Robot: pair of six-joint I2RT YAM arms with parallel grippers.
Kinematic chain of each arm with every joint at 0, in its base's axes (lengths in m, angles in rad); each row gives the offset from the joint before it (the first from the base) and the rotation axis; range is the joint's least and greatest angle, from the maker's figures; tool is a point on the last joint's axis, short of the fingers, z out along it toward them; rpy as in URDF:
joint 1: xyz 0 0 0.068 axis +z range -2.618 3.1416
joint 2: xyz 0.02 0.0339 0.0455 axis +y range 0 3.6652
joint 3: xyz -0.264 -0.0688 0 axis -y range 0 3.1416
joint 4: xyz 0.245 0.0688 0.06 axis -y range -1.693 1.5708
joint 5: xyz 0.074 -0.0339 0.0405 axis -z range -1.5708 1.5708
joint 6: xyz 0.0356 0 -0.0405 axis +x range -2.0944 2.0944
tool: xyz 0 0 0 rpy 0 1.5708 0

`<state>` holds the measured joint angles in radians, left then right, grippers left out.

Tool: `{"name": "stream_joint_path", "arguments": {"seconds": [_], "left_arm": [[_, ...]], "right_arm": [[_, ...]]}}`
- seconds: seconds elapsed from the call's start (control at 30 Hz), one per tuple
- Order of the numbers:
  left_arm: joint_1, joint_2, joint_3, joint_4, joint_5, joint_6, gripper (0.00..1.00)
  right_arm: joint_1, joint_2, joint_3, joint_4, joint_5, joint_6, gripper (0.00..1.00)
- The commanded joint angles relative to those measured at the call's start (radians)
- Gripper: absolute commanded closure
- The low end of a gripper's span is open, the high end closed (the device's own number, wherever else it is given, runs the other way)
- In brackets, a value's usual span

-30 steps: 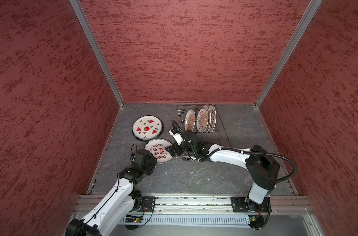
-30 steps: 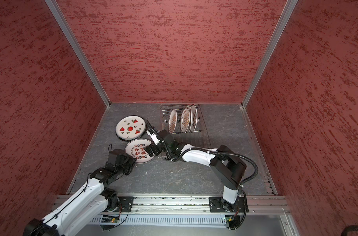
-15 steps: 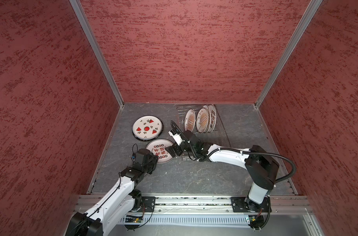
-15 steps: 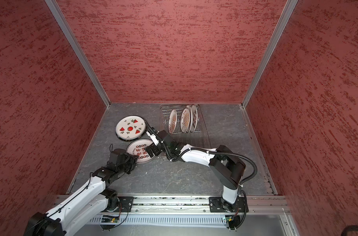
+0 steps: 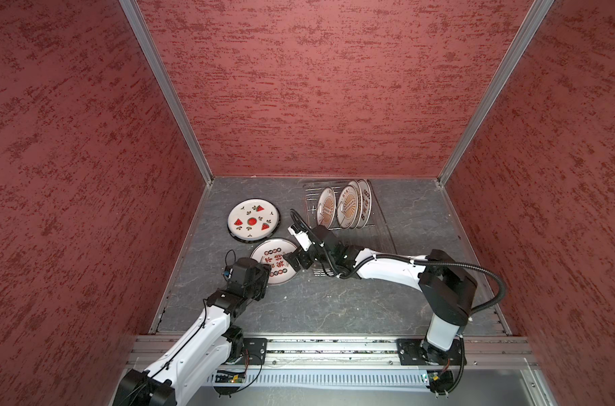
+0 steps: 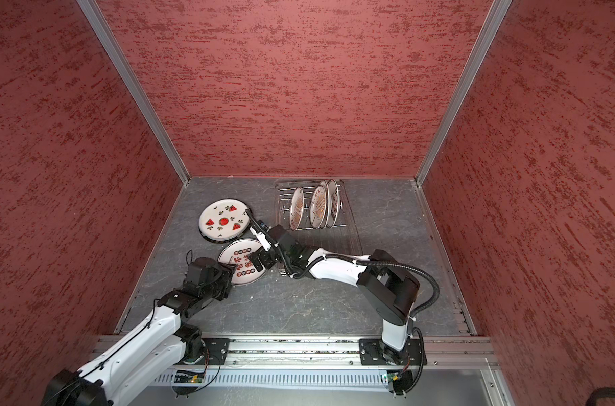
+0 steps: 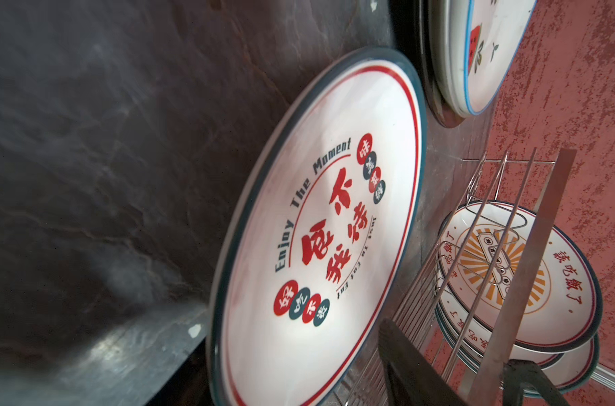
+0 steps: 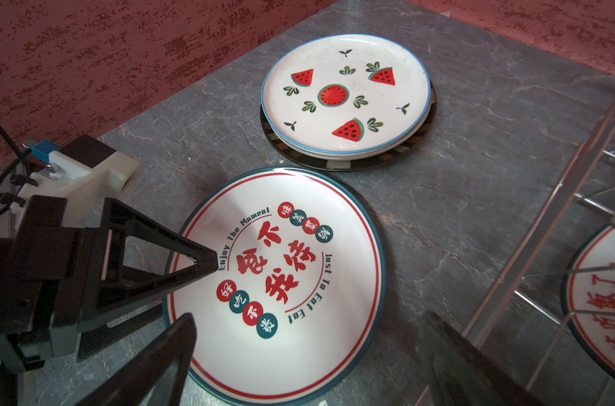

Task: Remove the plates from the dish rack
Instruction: 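Lower the text plate flat onto the table beside the watermelon stack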

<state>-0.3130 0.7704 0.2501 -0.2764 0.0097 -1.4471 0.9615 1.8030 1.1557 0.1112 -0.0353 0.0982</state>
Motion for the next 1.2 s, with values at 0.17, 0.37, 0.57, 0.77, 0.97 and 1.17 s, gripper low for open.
{"name": "stream_joint_path", "arguments": {"seconds": [0.17,0.37,0.57,0.77,0.97,1.17], "left_arm": [[0.012,-0.015,-0.005,-0.043,-0.064,-0.012,0.26],[0.012,-0.037,0.018,-0.119,-0.119,0.014,0.2],[0.012,-0.097,0.022,-0.191,-0.188,0.014,0.16],[0.011,-0.176,0.023,-0.262,-0.244,0.018,0.09],[0.011,-0.268,0.073,-0.35,-0.324,0.086,0.03],[0.003,-0.372,0.087,-0.343,-0.323,0.163,0.01]], "right_arm": [[0.013,0.016,0.038,-0.013,0.04,-0.022,0.01],[0.014,0.01,0.032,-0.004,0.056,-0.021,0.01],[0.015,-0.033,-0.016,0.062,0.082,-0.014,0.01],[0.014,-0.123,-0.095,0.182,0.132,0.018,0.01],[0.01,-0.281,-0.278,0.403,0.13,0.062,0.01],[-0.024,-0.444,-0.397,0.464,0.159,0.075,0.01]]}}
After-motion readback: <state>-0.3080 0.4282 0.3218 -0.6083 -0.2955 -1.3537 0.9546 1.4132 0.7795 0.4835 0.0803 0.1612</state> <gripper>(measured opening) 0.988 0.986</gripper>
